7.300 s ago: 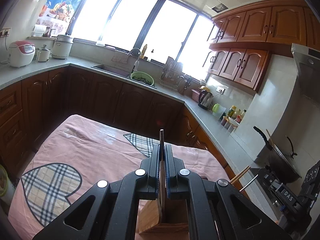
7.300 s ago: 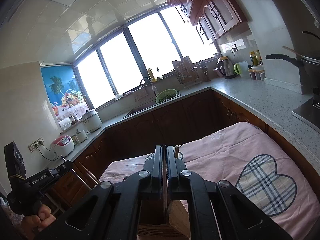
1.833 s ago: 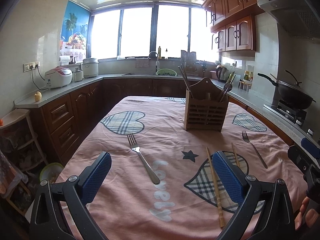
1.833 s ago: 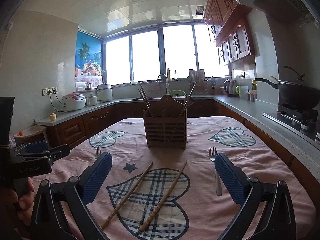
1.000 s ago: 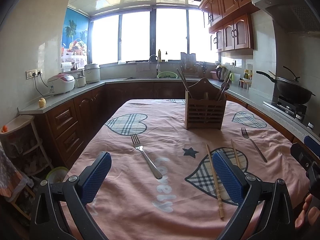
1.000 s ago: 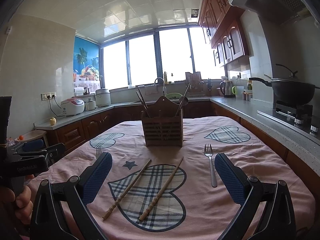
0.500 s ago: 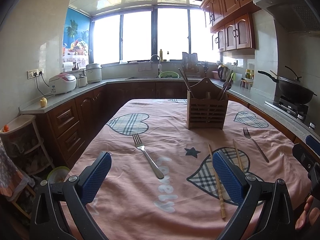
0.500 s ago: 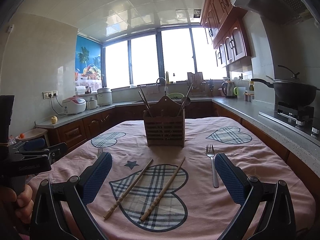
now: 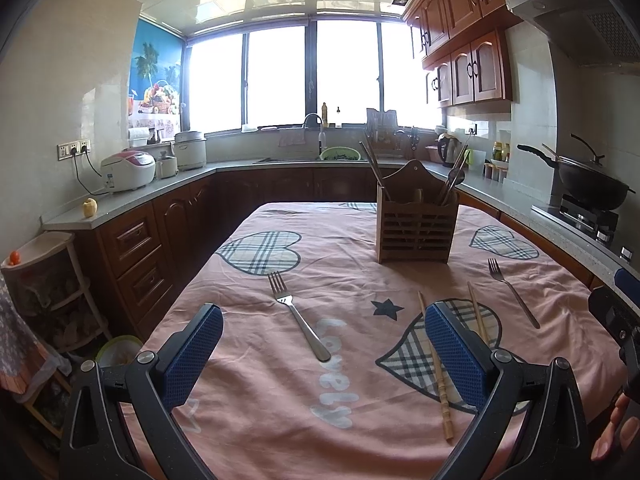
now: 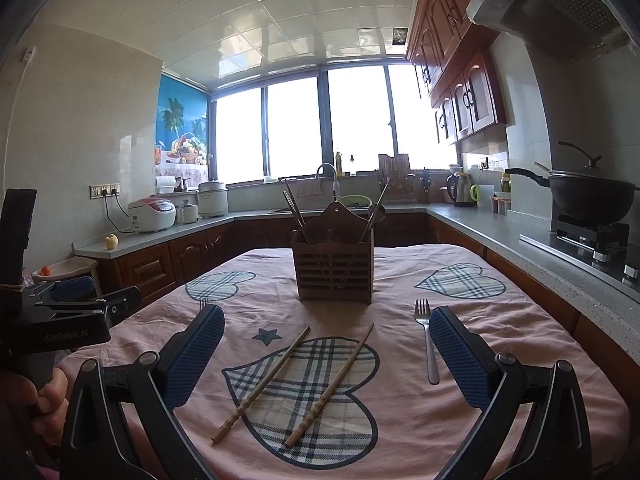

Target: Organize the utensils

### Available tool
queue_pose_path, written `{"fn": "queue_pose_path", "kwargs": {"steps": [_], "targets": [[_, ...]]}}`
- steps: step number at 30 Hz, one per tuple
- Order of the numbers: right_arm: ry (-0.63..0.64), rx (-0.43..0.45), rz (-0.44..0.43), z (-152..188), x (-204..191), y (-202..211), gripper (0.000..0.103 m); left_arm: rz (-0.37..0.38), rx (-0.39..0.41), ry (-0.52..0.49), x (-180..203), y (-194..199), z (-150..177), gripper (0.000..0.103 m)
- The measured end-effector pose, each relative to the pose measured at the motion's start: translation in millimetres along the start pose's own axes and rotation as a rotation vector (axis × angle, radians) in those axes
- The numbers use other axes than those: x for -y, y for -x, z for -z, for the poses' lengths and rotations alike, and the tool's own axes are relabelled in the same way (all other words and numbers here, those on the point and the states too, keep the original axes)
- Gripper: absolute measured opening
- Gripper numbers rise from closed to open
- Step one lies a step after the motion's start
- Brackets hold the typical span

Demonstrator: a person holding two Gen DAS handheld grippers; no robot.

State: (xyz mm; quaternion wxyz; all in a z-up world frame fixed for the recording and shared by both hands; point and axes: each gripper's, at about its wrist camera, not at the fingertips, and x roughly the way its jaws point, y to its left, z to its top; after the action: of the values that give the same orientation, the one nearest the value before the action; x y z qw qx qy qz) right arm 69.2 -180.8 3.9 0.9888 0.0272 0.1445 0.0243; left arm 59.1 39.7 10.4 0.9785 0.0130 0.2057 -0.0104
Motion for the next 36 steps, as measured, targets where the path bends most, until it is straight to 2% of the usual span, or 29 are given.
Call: {"fn": "queue_pose_path", "kwargs": {"steps": [19, 36], "targets": [[0.0, 0.01, -0.008, -0.5, 0.6, -0.1, 0.103, -0.022, 0.013, -0.017, 4.8, -0.2, -0.4, 0.102], [-0.012, 0.007, -0.013, -1.0, 0.4, -2.6, 0.103, -0.032, -0.009, -0.027, 8.7, -7.0, -2.4, 0.102]]}}
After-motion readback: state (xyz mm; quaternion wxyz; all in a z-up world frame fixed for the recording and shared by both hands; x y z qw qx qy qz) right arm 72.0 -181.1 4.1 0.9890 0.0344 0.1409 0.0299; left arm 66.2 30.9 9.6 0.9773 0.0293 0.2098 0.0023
